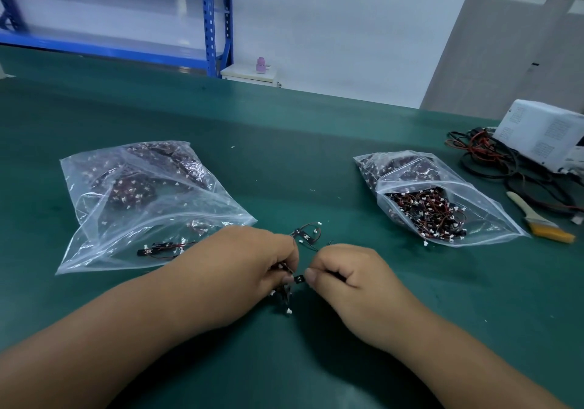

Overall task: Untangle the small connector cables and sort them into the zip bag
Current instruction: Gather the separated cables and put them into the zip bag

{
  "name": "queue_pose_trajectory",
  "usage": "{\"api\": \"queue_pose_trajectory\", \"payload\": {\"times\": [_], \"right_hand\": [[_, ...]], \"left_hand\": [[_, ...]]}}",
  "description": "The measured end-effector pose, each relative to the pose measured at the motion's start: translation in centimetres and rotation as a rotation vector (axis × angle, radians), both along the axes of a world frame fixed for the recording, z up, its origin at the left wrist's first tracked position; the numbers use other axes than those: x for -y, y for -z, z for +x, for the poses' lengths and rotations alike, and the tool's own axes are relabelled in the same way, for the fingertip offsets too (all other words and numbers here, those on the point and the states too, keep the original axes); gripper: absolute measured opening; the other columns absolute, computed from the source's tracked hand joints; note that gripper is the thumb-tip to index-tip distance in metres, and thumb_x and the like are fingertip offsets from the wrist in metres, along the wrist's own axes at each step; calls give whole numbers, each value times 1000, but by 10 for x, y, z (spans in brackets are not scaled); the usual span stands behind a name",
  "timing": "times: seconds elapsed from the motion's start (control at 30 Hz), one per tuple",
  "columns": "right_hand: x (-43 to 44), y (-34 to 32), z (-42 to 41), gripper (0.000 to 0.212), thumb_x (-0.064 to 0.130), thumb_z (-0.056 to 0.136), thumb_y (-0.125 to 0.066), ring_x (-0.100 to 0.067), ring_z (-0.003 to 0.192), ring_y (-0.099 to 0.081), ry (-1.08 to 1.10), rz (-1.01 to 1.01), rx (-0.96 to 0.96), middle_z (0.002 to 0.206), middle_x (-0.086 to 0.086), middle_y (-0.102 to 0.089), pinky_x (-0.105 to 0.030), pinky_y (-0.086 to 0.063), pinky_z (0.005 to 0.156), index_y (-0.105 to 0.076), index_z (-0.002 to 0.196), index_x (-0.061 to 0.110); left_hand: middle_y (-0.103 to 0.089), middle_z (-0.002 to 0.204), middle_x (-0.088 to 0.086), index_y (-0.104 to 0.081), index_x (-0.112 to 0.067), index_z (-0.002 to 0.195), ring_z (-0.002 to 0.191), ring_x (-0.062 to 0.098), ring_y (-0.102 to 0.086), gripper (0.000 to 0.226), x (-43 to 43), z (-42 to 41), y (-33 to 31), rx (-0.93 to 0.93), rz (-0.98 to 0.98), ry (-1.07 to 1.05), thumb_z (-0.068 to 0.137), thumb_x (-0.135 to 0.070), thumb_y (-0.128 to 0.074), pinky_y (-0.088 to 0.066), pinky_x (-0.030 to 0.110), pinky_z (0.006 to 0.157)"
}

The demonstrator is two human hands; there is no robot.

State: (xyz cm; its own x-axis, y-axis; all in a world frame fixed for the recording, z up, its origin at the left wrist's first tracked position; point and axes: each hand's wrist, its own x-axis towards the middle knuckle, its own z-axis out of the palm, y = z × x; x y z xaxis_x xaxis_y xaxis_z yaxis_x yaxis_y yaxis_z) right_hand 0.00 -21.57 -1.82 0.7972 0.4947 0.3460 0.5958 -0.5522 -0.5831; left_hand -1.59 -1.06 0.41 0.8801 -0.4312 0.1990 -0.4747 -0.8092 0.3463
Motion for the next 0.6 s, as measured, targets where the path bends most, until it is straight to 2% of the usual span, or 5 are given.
{"api": "queue_pose_trajectory", "payload": {"times": [0.07, 0.13, 0.27, 0.37, 0.6], "right_hand": [[3, -4, 1, 26, 27, 80, -60, -6, 58, -46, 39, 69, -78, 56, 11, -47, -21, -36, 56, -50, 57, 18], [7, -9, 3, 22, 23, 73, -59, -2, 51, -42, 97, 204, -184, 50, 11, -44, -16, -32, 51, -55, 57, 8], [13, -12, 6, 21, 25, 68, -58, -8, 48, -39, 202, 362, -292, 48, 1, -46, -20, -30, 47, -59, 56, 8], [12, -13, 6, 19, 24, 66, -57, -10, 49, -42, 204, 426, -369, 52, -5, -49, -19, -32, 47, -57, 50, 13], [17, -14, 12, 17, 17, 65, -55, -8, 45, -38, 216, 668, -404, 47, 2, -48, -14, -32, 44, -57, 47, 19]], "left_hand": [[-63, 88, -18, -53, -39, 98, 83, 3, -53, 11, -1, 1, 2, 5, 44, -12, 91, -40, -60, -44, 22, 73], [-62, 89, -18, -52, -40, 99, 84, 2, -52, 10, -2, 2, 3, 3, 66, -22, 92, -41, -58, -43, 22, 73], [-60, 85, -19, -51, -40, 98, 82, 1, -51, 10, -3, 2, 2, -2, 55, -30, 92, -42, -59, -35, 9, 65], [-63, 87, -20, -51, -40, 97, 83, -1, -53, 9, -4, 2, 2, -22, 43, -49, 91, -39, -58, -37, 10, 67], [-58, 84, -19, -49, -40, 90, 76, -5, -48, 8, -7, 5, 3, -21, 110, -102, 93, -40, -56, -30, 9, 58]]}}
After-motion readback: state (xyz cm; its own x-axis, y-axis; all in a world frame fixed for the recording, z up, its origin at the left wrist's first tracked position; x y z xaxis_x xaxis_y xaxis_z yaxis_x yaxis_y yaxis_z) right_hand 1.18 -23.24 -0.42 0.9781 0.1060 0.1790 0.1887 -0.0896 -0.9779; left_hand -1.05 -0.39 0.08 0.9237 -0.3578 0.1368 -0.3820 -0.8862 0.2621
